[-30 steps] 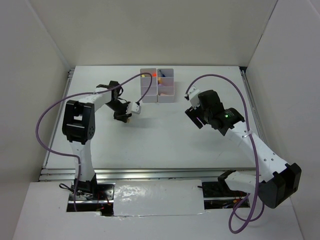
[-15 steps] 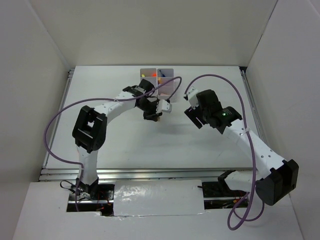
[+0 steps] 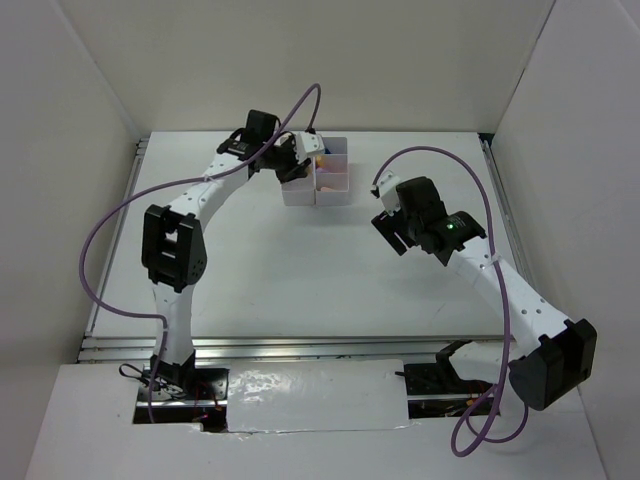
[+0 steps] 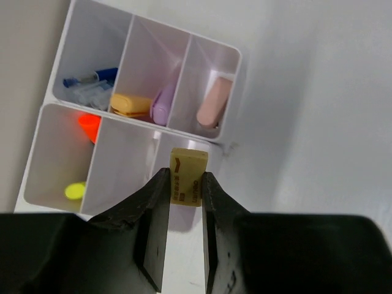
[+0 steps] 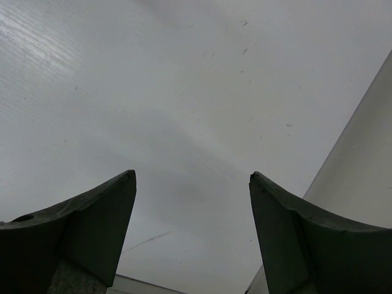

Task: Sort the stationery into containers
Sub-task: Place the stationery into the container

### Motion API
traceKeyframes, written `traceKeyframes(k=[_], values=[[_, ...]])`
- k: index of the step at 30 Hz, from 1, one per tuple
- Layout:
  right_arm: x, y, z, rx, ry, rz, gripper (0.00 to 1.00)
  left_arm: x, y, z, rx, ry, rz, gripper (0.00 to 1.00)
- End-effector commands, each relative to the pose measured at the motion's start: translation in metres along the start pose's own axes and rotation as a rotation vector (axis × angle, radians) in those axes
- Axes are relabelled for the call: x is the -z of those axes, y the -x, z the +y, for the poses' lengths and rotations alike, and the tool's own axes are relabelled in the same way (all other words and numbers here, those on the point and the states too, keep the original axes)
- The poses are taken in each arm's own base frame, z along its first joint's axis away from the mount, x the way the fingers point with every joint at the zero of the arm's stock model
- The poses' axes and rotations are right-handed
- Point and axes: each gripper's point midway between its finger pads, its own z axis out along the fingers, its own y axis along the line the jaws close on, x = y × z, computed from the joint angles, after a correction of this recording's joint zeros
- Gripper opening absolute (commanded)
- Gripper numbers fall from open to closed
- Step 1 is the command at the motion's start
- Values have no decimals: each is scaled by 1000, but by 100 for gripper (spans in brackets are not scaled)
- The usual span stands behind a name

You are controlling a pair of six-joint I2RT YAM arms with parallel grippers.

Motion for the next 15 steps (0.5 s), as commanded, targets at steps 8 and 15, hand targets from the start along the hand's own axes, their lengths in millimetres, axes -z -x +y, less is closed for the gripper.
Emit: traceKeyframes(k=[8, 15], values=[[7, 12, -7, -19, -18, -44, 81, -23, -27, 18, 46, 16, 32, 10], [5, 13, -6, -14, -14, -39, 82, -25, -44, 19, 54, 17, 65, 12]])
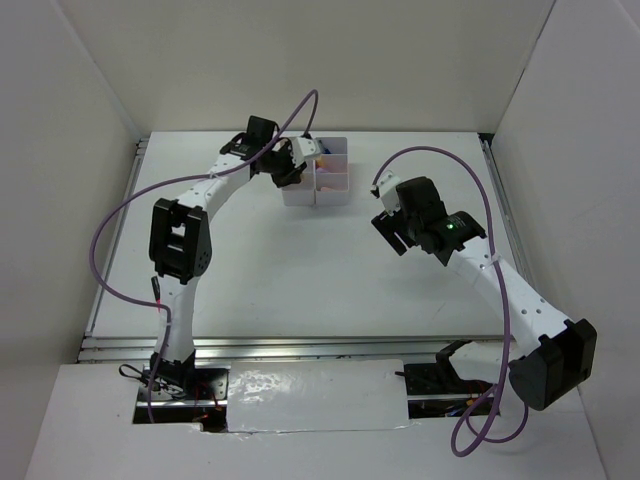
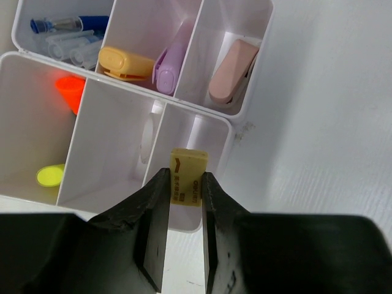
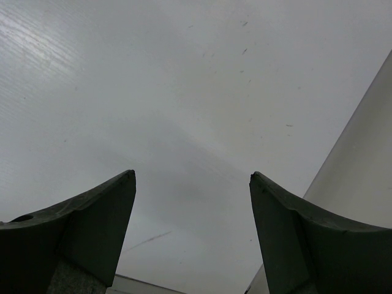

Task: Sort the stationery into containers
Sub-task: Place the stationery into the container

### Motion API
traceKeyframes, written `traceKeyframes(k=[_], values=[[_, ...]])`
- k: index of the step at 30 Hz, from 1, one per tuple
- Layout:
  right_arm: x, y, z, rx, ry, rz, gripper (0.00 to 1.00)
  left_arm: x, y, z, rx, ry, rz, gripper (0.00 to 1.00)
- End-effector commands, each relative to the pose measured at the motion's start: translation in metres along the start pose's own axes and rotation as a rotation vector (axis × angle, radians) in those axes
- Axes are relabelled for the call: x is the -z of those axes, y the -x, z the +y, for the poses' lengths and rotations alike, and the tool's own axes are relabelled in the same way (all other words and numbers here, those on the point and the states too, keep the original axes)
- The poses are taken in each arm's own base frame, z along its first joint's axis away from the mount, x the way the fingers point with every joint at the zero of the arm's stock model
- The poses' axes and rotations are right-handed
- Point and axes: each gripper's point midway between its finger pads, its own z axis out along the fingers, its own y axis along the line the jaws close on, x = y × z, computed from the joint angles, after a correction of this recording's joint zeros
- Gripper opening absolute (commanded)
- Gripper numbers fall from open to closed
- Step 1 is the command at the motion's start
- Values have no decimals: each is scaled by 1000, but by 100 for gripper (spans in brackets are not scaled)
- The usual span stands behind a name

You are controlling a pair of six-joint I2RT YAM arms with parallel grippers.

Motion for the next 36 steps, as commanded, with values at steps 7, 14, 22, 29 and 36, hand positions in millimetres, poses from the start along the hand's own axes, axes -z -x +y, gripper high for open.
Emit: traceKeyframes(k=[7, 14, 22, 29, 36], values=[[4, 12, -6, -14, -16, -35, 82, 1, -7, 7, 3, 7, 6, 14], [2, 11, -4, -8, -13, -30, 82, -3, -14, 8, 6, 11, 29, 20], [1, 11, -4, -4, -14, -28, 83, 0, -12, 11, 19, 31, 33, 50], [2, 15, -6, 0, -23, -33, 83, 39, 34, 18, 13, 95, -58, 69], [5, 19, -9, 0, -31, -38, 83, 185, 39, 16, 364, 335, -128, 45]])
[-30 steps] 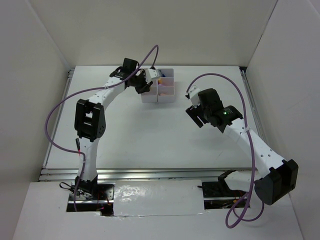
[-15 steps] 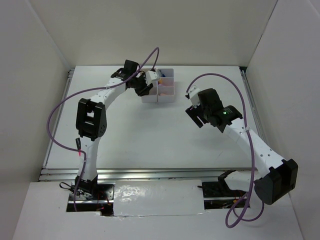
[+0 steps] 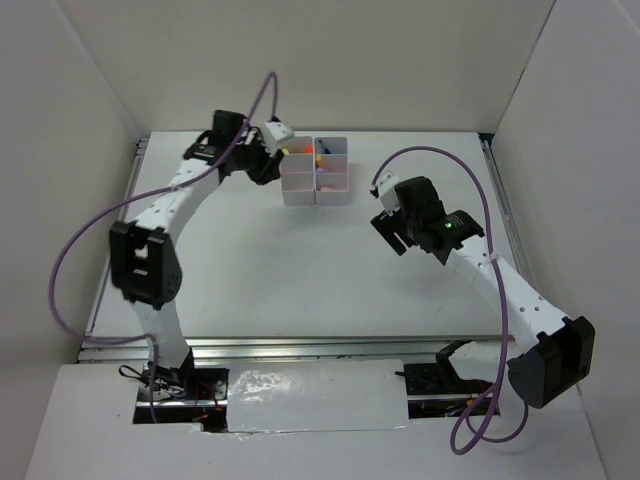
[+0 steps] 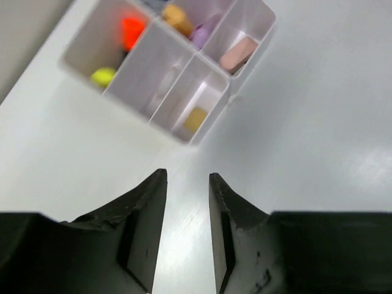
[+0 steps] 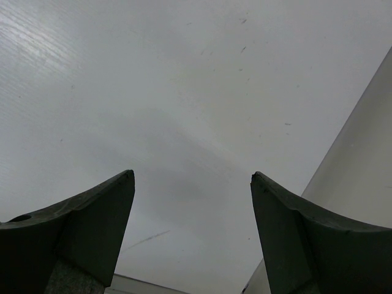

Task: Sort the stationery into containers
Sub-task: Place the stationery into the container, then grab a piece of stationery with the left arm

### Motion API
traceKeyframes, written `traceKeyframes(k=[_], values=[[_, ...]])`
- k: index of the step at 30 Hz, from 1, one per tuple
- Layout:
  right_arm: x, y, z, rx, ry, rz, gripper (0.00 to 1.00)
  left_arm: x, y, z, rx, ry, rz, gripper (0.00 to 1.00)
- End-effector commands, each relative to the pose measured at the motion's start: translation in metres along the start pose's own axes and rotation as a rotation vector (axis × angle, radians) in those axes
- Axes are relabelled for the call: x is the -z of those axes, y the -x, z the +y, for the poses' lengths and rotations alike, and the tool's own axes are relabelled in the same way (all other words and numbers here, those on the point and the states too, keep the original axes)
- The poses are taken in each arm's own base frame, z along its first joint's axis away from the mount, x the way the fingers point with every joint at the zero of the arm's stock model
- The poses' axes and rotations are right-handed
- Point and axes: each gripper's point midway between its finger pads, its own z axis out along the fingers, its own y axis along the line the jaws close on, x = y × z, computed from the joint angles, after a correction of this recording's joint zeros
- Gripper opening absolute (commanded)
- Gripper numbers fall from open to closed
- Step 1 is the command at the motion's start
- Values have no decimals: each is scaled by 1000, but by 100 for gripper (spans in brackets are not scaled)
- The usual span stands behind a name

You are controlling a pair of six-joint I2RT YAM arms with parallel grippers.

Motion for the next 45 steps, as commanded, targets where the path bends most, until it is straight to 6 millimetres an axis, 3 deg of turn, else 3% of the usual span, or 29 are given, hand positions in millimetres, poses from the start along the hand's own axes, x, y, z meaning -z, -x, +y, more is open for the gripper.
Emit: traceKeyframes(k=[1, 2, 3, 4, 5, 6, 10, 11, 12, 14, 19, 23, 27, 32, 40, 45], values=[[8, 22, -9, -11, -24, -53, 83, 119, 18, 26, 281, 233, -122, 45], [7, 24, -8, -10, -23, -55, 83, 137, 6, 26, 356, 257, -129, 45], [7, 26, -8, -9, -22, -59, 83, 142, -33, 21, 472, 286, -75, 46], [7, 29, -8, -9, -21, -65, 83, 181, -50, 32, 597, 407, -88, 46], [8, 30, -8, -8, -21, -68, 83, 195, -71, 33, 700, 483, -60, 46], [8, 33, -5, -2, -16, -72, 83, 224, -115, 32, 810, 634, 32, 47], [7, 37, -3, 10, -17, -73, 83, 274, -195, 2, 1020, 836, 153, 58], [6, 38, -3, 14, -16, -72, 83, 274, -218, -14, 1059, 854, 212, 61], [6, 39, -2, 18, -16, -74, 83, 286, -233, -26, 1095, 901, 259, 63], [4, 42, -2, 22, -18, -72, 83, 290, -255, -39, 1138, 952, 333, 63], [2, 45, -1, 25, -19, -74, 83, 301, -296, -41, 1240, 1018, 485, 61], [-1, 44, -3, 38, -30, -61, 83, 284, -340, -51, 1366, 904, 629, 60], [-1, 43, -4, 44, -38, -51, 83, 260, -366, -61, 1406, 777, 664, 56], [-3, 43, -4, 43, -40, -48, 83, 245, -363, -60, 1425, 714, 671, 54], [-3, 42, -4, 48, -41, -41, 83, 233, -346, -58, 1375, 720, 658, 61], [2, 43, -7, 48, -46, -49, 83, 232, -363, -61, 1447, 744, 724, 57]])
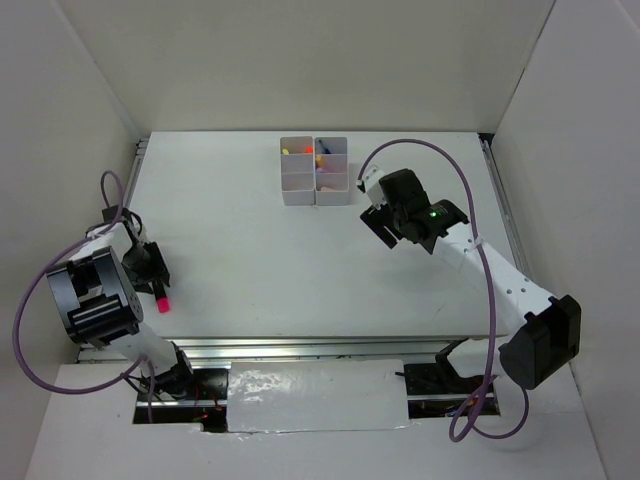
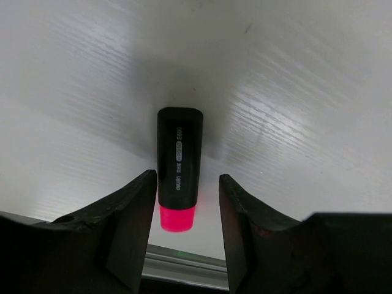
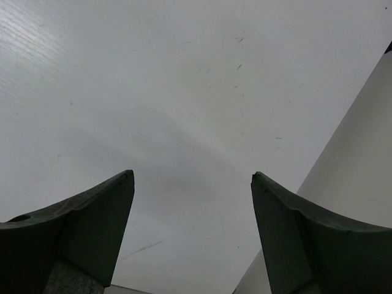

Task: Sort the stationery into containers
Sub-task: Grab a piece of stationery with the left arm

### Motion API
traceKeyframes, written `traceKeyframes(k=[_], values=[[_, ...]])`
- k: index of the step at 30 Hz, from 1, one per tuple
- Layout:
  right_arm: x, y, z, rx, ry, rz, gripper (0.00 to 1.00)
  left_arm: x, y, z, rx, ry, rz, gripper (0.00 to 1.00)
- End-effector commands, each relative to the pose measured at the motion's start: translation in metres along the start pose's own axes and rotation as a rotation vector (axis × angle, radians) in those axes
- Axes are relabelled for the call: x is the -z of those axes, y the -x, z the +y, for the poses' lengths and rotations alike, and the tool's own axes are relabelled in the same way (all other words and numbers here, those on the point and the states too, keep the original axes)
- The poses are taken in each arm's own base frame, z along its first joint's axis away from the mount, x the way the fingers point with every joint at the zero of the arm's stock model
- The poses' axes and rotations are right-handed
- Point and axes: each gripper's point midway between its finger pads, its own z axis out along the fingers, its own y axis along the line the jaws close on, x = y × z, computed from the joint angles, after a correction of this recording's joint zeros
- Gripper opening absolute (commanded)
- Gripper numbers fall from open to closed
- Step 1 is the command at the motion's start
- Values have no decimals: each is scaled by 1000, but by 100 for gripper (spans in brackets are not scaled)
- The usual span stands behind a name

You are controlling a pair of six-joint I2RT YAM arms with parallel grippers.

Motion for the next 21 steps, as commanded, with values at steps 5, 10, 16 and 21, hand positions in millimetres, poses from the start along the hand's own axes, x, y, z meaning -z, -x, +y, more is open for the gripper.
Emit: traceKeyframes(k=[5, 10, 16, 21], values=[[17, 15, -12, -5, -37, -59, 83, -10, 3, 7, 91, 38, 41, 55], [20, 22, -12, -12, -30, -80, 83, -17, -1, -1, 89, 12, 58, 44], [37, 47, -1, -38, 70, -183, 86, 4, 15, -60, 65, -203, -8, 9], [74, 82, 15, 84, 155, -439, 97, 67, 40, -150, 28, -462, -100, 0]])
